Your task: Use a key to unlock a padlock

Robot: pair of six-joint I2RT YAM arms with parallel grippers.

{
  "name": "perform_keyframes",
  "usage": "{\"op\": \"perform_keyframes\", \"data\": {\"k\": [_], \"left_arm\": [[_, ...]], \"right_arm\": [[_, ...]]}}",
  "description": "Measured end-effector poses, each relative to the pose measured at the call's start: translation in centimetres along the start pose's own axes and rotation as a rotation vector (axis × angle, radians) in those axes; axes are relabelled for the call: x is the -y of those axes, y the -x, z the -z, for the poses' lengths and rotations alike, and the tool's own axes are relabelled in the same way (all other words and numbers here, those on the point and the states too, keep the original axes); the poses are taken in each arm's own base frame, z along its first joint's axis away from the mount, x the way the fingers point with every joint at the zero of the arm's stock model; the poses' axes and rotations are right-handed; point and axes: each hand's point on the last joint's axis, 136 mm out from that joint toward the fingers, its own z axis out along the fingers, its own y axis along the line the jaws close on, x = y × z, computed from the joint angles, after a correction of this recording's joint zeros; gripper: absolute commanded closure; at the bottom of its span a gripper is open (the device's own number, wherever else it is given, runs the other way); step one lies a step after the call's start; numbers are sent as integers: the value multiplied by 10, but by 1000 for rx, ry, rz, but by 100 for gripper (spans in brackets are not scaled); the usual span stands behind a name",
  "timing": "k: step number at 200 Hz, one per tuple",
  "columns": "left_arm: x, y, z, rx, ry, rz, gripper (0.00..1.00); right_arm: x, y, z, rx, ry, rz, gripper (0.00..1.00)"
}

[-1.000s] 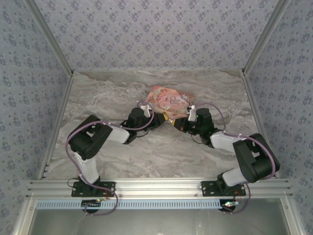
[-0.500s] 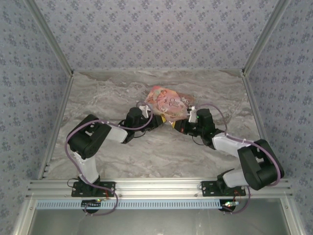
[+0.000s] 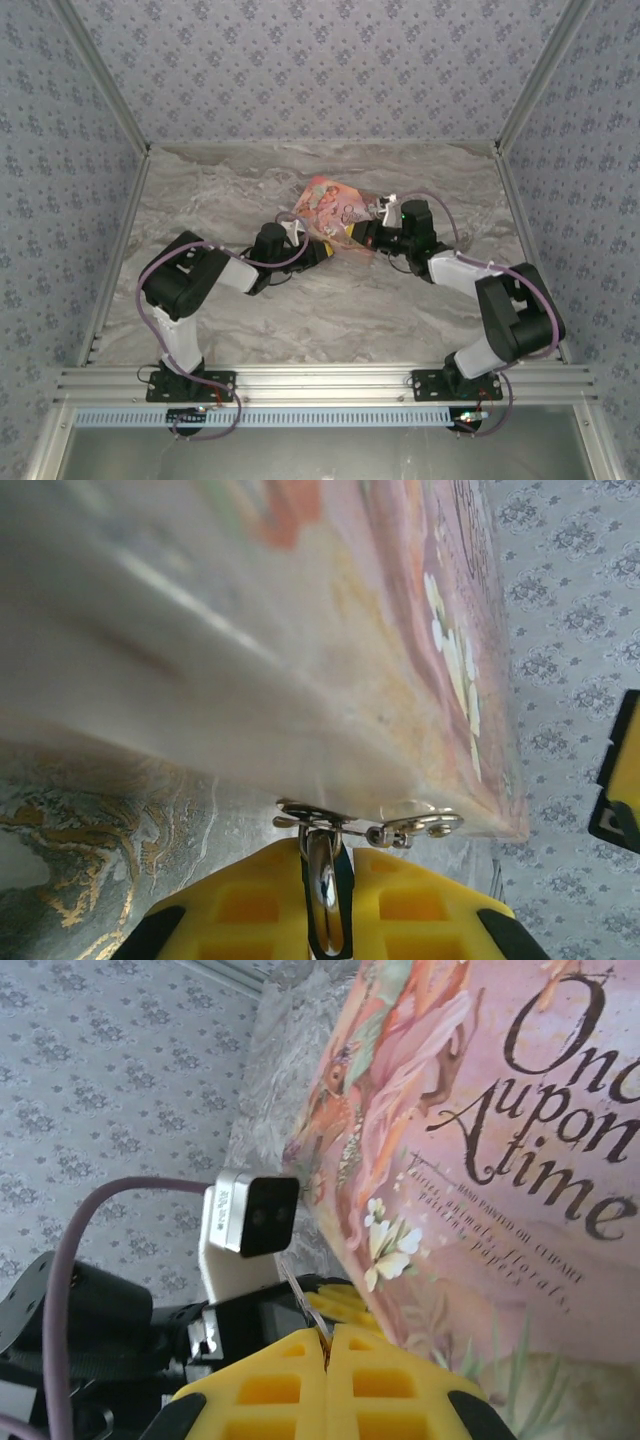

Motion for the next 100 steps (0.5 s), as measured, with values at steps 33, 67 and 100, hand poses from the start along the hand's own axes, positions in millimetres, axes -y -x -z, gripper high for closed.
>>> {"op": "perform_keyframes", "data": {"k": [33, 67, 100], "left_arm": [[0, 1, -1, 12, -15, -7, 77], [1, 4, -1, 34, -33, 6, 72], [3, 3, -2, 52, -39, 25, 67]], "right_arm": [[20, -1, -7, -13, -44, -37, 100], [29, -3, -7, -9, -83, -51, 100], [31, -3, -7, 0, -91, -53, 100]]}}
